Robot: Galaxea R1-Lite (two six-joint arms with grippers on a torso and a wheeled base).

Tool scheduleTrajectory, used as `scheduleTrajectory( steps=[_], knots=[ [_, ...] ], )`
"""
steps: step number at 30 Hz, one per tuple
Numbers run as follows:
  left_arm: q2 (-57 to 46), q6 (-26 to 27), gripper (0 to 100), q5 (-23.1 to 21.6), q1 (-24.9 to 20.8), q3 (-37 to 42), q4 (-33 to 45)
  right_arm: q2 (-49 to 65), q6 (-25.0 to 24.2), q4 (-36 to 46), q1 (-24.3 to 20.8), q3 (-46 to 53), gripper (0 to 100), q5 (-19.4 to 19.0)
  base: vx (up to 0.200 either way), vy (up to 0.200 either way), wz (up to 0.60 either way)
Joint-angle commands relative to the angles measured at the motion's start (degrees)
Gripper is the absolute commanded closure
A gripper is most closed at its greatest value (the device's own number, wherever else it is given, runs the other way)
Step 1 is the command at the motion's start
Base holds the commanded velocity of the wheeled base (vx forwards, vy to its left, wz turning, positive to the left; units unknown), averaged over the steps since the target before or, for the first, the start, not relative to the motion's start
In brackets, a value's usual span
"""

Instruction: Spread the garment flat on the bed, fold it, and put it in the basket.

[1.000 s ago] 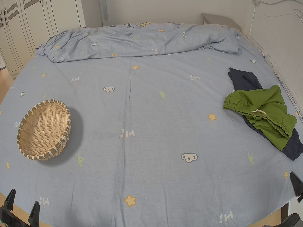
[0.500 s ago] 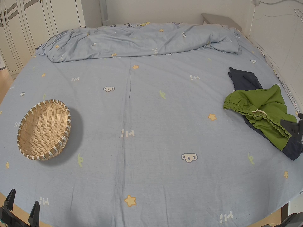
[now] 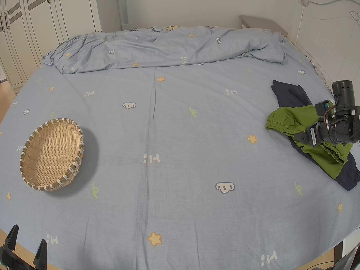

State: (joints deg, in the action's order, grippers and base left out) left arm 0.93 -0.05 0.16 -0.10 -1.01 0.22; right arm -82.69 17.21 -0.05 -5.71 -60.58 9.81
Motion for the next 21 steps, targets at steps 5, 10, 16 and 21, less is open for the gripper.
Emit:
scheduleTrajectory(
  steps=[5,10,16,21],
  knots=[
    [-0.8,0.0,0,0.0,0.0,0.9,0.0,-7.8,1.3,-0.7,0.6,-3.8,0,0.2,0.0,0.0,0.0],
    [-0.8,0.0,0,0.0,0.0,0.9,0.0,-9.5,1.7,-1.4,1.3,-4.1,0,0.2,0.0,0.0,0.0],
    [-0.8,0.0,0,0.0,0.0,0.9,0.0,-11.6,2.1,-1.4,1.9,-3.7,0,3.3,0.0,0.0,0.0],
    [-0.8,0.0,0,0.0,0.0,0.9,0.0,-12.8,2.4,-2.8,3.2,-3.7,0,3.4,0.0,0.0,0.0]
  ],
)
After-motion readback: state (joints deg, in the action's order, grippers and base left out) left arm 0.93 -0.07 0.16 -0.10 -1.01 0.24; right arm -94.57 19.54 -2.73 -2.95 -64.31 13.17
